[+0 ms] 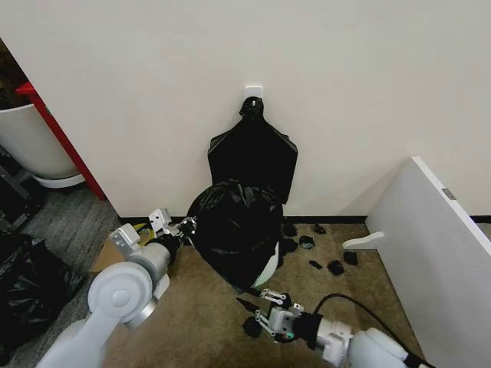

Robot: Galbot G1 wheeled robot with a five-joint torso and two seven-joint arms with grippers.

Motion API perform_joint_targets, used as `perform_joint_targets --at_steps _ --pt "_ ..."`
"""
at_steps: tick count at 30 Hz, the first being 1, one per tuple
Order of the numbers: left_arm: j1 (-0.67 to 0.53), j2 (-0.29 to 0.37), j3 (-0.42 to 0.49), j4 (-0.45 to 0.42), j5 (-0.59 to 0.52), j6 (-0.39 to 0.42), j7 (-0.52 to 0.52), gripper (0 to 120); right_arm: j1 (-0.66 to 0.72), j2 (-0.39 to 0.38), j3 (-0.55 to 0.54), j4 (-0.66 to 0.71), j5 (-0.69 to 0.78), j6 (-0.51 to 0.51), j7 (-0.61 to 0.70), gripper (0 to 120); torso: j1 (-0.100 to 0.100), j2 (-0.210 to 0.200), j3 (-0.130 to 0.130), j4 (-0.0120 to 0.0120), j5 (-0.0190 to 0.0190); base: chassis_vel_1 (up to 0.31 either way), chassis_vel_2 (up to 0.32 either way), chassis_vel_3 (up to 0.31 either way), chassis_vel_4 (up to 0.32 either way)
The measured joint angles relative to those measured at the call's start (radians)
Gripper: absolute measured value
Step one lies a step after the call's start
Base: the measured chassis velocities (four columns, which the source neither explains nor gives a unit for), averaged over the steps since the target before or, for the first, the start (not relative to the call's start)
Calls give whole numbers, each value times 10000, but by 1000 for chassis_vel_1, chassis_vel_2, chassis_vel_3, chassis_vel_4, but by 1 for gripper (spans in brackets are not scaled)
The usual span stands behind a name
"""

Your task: Place the garbage bag over the trash bin.

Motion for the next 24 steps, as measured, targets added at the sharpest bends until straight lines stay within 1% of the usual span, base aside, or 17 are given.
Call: perform_joint_targets --at_steps 1,2,3,6,9,11,12,13,14,15,17,19,20,21,22,23,24 --pt "-10 1 -40 61 31 -68 23 5 -101 -125 181 120 125 106 -67 36 0 0 0 3 2 0 0 0 0" --pt "-10 1 -40 61 31 -68 23 5 -101 -125 181 120 125 106 -67 36 0 0 0 3 2 0 0 0 0" --pt "-31 2 -48 101 50 -105 36 5 -178 -180 305 187 195 174 -111 39 0 0 0 3 2 0 0 0 0" --pt "-218 -18 -41 350 121 -233 67 5 -799 -352 1125 497 565 600 -379 53 0 0 0 -1 1 0 0 0 0" --pt "-327 -32 3 498 178 -284 142 5 -1332 -365 1780 655 769 866 -428 67 0 0 0 -2 1 0 0 0 0" --pt "-327 -32 3 498 178 -284 142 5 -1332 -365 1780 655 769 866 -428 67 0 0 0 -2 1 0 0 0 0" --pt "-310 -19 72 535 555 -350 369 5 -1691 -342 2161 808 1127 867 -326 73 0 0 0 -1 1 0 0 0 0" --pt "-269 -7 101 537 755 -382 512 5 -1786 -339 2241 883 1306 819 -249 77 0 0 0 -2 2 0 0 0 0" --pt "-137 18 179 539 1269 -473 914 5 -1975 -341 2418 1175 1954 609 72 83 0 0 0 -2 3 0 0 0 0" --pt "-48 23 220 539 1595 -523 1142 5 -2013 -345 2481 1314 2241 506 251 86 0 0 0 -3 1 0 0 0 0" --pt "145 14 278 521 2262 -617 1534 5 -1939 -360 2589 1815 2849 -37 1089 94 0 0 0 0 1 0 0 0 0" --pt "203 5 299 499 2468 -651 1634 5 -1888 -368 2586 1962 3019 -222 1354 96 0 0 0 1 2 0 0 0 0" --pt "289 -9 347 467 2813 -711 1780 5 -1780 -382 2542 2225 3409 -562 1832 94 0 0 0 1 2 0 0 0 0" --pt "316 -15 366 459 2924 -731 1824 5 -1732 -385 2512 2337 3587 -735 2029 93 0 0 0 1 2 0 0 0 0" --pt "462 -56 470 434 3673 -864 2095 5 -1548 -387 2372 2781 4366 -1537 2725 86 0 0 0 1 1 0 0 0 0" --pt "524 -81 517 430 4065 -960 2235 5 -1479 -385 2316 2965 4758 -1926 2991 83 0 0 0 2 0 0 0 0 0" --pt "579 -111 588 431 4519 -1094 2393 5 -1397 -366 2254 3229 5396 -2529 3377 80 0 0 0 1 1 0 0 0 0"
